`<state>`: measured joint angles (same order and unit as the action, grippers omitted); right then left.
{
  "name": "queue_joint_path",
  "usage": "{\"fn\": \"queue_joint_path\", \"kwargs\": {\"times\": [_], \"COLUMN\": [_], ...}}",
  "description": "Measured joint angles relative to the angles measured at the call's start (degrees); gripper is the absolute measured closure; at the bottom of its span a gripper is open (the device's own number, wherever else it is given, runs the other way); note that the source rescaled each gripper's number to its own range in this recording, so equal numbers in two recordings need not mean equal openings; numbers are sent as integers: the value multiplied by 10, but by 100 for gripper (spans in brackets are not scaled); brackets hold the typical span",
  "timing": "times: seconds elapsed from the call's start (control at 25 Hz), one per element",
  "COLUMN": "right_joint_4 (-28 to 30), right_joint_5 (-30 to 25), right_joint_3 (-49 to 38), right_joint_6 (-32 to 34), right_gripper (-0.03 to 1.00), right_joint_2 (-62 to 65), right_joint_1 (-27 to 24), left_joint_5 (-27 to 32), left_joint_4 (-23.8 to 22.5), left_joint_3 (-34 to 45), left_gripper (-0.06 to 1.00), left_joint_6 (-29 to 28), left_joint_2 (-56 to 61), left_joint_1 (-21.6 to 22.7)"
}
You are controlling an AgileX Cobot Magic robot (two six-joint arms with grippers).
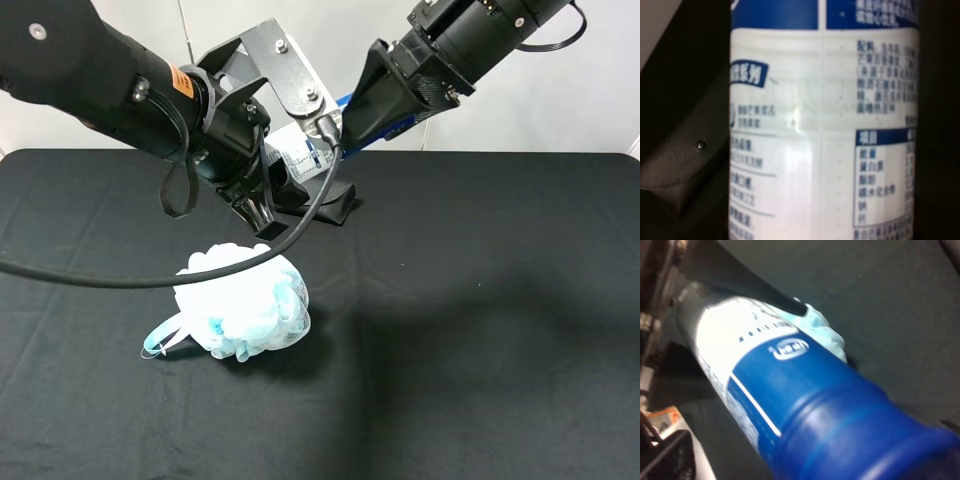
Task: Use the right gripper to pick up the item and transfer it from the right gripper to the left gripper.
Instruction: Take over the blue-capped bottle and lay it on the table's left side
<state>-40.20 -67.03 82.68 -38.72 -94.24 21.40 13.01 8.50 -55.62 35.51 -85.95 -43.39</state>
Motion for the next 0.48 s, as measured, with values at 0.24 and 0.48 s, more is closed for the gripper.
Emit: {"fn": "queue_joint_path", "kwargs": {"times": [0.24, 0.48], "right_joint_4": [70, 142], "right_joint_5": [1, 3], "right_joint_3": [7, 7], "right_joint_6": [21, 64], "right_gripper": [-3, -3], "right_joint_2": [35, 76], "right_joint_1": [0, 0], "left_joint_5": [0, 0], "left_joint_4": [0, 0], "left_joint_3": [0, 0], "left_gripper": [92, 92], "left_joint_6": [0, 0], "left_joint_2": [0, 0], "left_joint_1": [0, 0]}}
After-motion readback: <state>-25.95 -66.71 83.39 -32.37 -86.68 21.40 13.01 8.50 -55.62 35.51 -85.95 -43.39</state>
